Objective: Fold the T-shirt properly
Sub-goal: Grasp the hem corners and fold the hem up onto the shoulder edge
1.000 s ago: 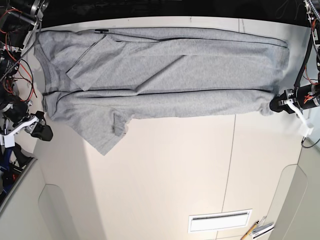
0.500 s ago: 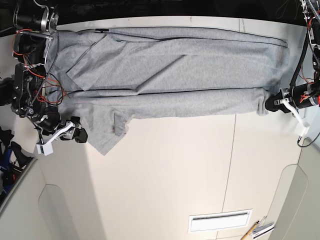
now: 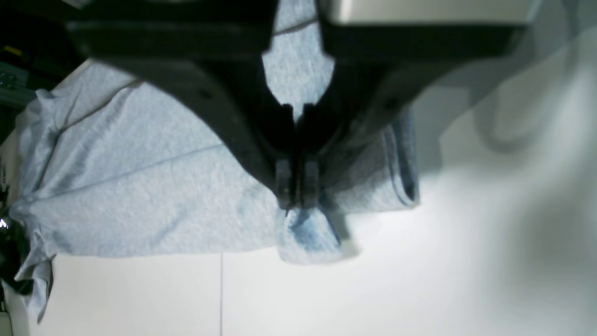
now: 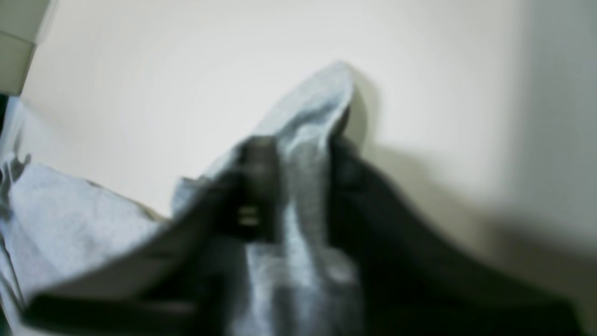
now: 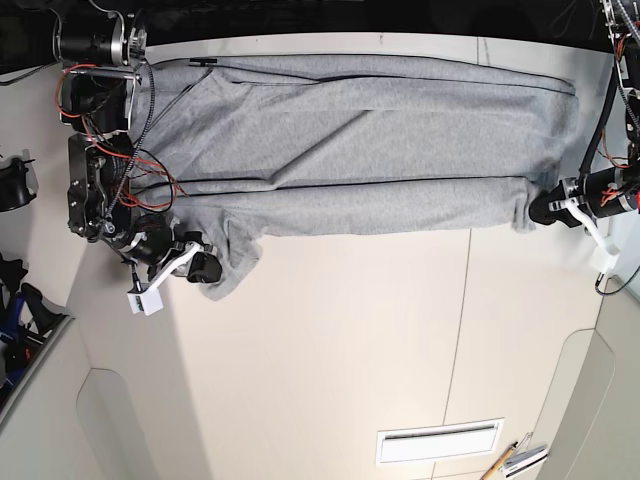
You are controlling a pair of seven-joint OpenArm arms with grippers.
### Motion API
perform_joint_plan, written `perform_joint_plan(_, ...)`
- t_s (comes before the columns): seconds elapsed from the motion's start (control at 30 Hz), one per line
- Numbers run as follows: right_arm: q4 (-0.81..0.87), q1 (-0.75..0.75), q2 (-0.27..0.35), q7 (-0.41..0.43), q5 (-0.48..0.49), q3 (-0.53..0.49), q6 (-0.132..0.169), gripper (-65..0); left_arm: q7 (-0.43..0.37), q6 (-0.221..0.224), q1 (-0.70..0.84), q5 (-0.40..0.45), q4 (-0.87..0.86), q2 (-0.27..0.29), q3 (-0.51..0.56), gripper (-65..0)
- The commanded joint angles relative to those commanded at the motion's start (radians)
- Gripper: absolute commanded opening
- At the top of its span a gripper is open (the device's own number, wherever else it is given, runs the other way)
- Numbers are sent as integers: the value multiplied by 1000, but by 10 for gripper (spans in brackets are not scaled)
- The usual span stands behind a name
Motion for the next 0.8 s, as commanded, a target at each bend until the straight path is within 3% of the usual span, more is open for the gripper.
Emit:
perform_joint_plan(0.03, 1, 2, 0, 0, 0, 0, 0, -650, 0, 0, 0, 0, 0, 0, 0, -650)
perform_joint_plan(0.13, 23, 2, 0, -10, 0, 0, 0, -650, 0, 0, 0, 0, 0, 0, 0, -650)
perform_joint_plan(0.27, 141, -8, 1, -120, 12, 1, 0, -650, 0, 0, 0, -1, 0, 0, 0, -650)
perform_joint_plan(0.33, 230, -30, 11, -183, 62, 1, 0, -650, 8, 0, 0, -8, 0, -3, 0, -650)
perform_joint_plan(0.57, 594, -255, 72, -233, 126, 50, 0, -650, 64, 0, 1, -53, 20, -50, 0, -650)
perform_joint_plan(0.8, 804, -466, 108, -282, 248, 197, 0, -650, 158, 0, 51, -140, 66, -92, 0, -650)
